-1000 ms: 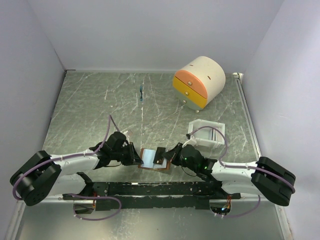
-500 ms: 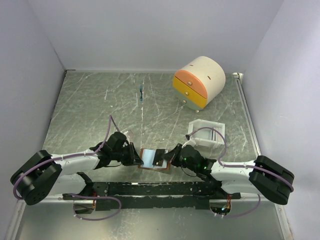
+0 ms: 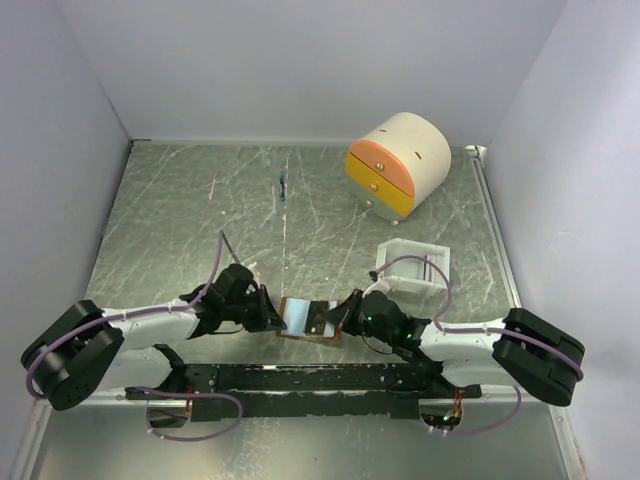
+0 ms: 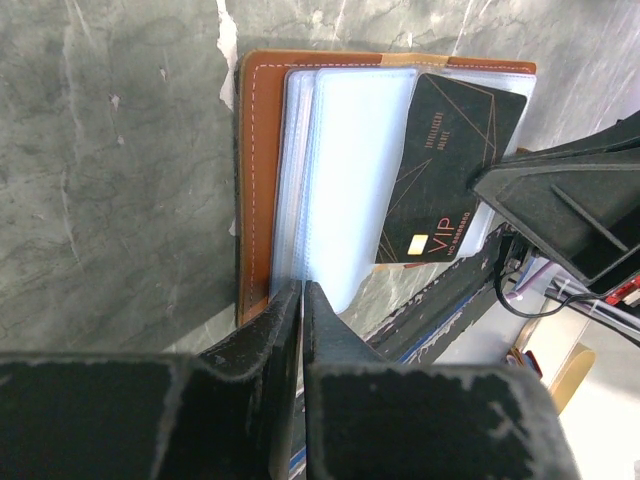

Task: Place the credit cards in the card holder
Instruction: Insert the credit card into the card holder.

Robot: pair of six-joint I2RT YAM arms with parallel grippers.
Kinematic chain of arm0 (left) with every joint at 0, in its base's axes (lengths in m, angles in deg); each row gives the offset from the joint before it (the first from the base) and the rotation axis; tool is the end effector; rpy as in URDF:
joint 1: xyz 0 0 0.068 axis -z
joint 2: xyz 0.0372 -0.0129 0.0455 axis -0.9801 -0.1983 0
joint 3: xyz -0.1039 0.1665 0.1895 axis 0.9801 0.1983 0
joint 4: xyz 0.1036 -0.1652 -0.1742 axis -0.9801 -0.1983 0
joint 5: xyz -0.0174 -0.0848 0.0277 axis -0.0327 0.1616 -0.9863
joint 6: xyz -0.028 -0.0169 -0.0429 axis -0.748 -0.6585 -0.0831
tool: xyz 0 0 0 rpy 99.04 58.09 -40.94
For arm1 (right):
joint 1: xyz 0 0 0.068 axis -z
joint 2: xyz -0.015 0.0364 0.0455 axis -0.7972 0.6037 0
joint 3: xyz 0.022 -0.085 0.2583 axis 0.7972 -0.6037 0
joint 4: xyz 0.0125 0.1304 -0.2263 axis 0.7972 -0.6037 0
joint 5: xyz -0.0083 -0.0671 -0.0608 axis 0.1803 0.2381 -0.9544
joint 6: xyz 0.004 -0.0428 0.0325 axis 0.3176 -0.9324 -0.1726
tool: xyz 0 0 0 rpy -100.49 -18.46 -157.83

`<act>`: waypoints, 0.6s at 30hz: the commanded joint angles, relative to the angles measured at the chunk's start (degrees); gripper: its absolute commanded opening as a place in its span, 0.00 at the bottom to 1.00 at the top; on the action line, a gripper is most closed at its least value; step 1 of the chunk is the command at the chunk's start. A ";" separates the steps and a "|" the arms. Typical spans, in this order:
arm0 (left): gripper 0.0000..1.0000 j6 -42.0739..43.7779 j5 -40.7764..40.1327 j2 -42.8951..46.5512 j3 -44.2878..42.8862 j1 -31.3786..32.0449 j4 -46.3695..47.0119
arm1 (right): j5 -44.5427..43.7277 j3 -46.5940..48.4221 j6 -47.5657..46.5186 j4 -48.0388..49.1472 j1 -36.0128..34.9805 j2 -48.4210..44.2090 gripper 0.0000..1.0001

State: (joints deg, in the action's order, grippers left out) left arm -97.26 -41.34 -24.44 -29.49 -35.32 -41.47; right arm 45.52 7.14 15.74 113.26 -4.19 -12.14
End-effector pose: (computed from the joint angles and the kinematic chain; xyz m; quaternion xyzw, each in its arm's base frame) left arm 0.1403 -0.1474 0.1271 -0.0537 0.9154 -0.3797 0.1223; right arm 0.1064 0.1536 0.1231 0.1568 0.8502 0.4212 0.2743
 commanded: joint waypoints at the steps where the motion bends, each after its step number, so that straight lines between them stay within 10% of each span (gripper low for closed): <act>1: 0.15 0.34 -0.24 0.25 0.37 0.35 1.10 | 1.20 0.21 -0.02 0.51 0.03 1.74 0.00; 18: 0.15 1.18 -0.73 -0.10 -0.29 0.36 -0.15 | 1.70 2.54 -0.81 -1.14 0.05 4.32 0.00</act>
State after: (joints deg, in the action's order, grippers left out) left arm -97.22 -41.45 -24.44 -29.49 -35.32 -41.75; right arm 47.23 9.11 15.67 113.06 -4.19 -9.05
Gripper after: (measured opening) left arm 0.149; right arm 0.007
